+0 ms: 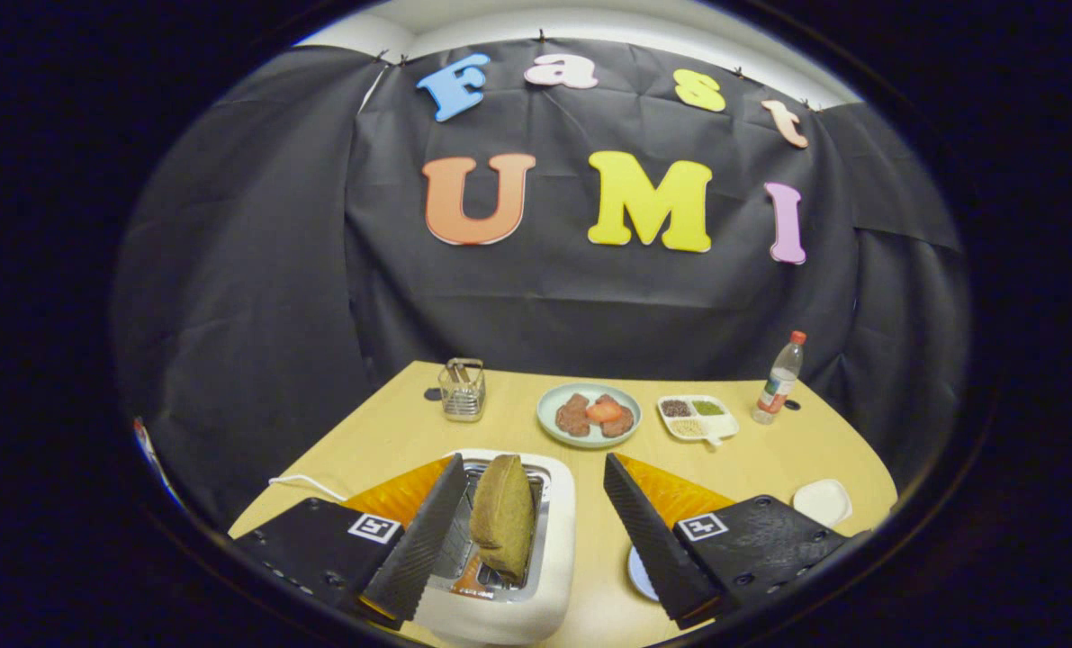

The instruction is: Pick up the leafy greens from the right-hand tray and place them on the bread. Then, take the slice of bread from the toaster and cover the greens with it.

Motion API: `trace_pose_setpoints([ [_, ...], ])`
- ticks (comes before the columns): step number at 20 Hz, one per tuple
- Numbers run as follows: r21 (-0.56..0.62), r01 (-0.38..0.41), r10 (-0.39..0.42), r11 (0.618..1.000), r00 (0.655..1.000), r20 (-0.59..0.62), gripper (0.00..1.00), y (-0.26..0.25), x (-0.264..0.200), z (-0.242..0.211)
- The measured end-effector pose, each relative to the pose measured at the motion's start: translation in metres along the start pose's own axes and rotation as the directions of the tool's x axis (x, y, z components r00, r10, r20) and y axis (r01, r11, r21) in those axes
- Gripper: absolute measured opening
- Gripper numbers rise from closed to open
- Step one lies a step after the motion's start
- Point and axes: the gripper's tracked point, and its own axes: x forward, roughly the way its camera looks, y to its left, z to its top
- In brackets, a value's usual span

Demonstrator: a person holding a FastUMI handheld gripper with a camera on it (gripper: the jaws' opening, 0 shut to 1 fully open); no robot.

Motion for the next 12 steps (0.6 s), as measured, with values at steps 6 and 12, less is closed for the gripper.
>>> trace_pose_setpoints([
  [6, 0.009, -0.020, 0.020, 1.000, 0.995, -0.093, 0.67, 0.004, 0.020, -0.021],
  [12, -0.036, -0.049, 0.043, 0.998, 0.989, -0.143, 0.34, 0.015, 0.024, -0.030],
])
